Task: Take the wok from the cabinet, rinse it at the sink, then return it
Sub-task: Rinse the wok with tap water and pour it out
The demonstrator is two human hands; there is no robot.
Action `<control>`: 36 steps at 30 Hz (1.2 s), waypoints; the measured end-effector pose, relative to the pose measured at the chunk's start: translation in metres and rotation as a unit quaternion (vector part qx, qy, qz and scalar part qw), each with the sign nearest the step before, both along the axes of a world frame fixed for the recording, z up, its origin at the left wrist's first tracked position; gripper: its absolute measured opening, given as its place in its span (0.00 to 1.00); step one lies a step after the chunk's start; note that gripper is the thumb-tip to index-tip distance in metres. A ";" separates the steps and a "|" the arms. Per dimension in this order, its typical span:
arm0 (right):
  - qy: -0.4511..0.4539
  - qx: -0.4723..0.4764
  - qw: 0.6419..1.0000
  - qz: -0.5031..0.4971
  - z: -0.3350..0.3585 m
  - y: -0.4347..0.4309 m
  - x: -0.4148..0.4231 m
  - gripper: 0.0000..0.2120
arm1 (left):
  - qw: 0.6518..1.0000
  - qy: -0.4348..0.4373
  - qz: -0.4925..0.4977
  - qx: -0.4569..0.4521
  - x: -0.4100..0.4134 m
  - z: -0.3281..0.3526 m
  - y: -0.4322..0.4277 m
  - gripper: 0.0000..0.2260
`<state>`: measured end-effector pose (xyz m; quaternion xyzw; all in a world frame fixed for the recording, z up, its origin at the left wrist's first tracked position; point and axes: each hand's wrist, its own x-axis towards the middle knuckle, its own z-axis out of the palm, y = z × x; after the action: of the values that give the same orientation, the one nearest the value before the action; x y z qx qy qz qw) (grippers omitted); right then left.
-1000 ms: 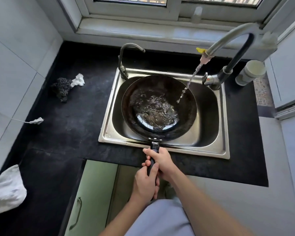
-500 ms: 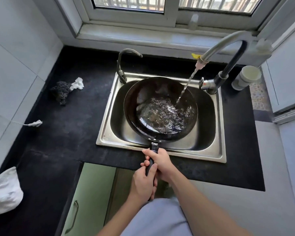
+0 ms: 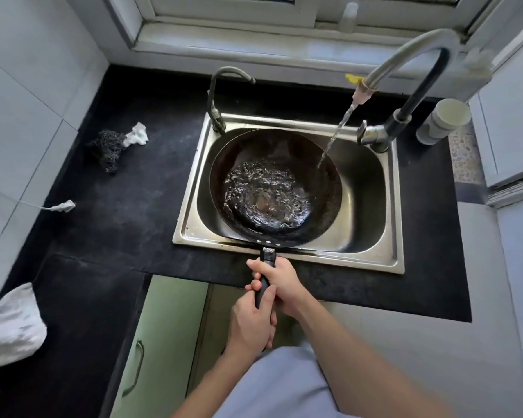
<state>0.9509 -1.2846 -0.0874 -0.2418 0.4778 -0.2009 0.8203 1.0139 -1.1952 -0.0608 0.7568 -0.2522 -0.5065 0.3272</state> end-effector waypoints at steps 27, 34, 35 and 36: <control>-0.030 0.013 0.999 0.021 0.000 -0.007 0.003 0.17 | 0.998 -0.064 -0.015 0.014 0.001 0.008 -0.004 0.19; -0.037 0.003 0.998 0.047 0.006 -0.021 0.012 0.17 | 0.996 -0.090 0.010 0.009 0.003 0.016 -0.015 0.19; -0.038 0.001 0.998 0.051 0.007 -0.022 0.012 0.17 | 0.996 -0.091 0.012 0.008 0.003 0.017 -0.015 0.18; -0.039 0.000 0.998 0.054 0.008 -0.022 0.013 0.17 | 0.996 -0.091 0.013 0.007 0.003 0.018 -0.016 0.18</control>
<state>0.9637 -1.3064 -0.0795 -0.2591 0.4321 -0.1651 0.8479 1.0167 -1.2108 -0.0425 0.8052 -0.2673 -0.4331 0.3044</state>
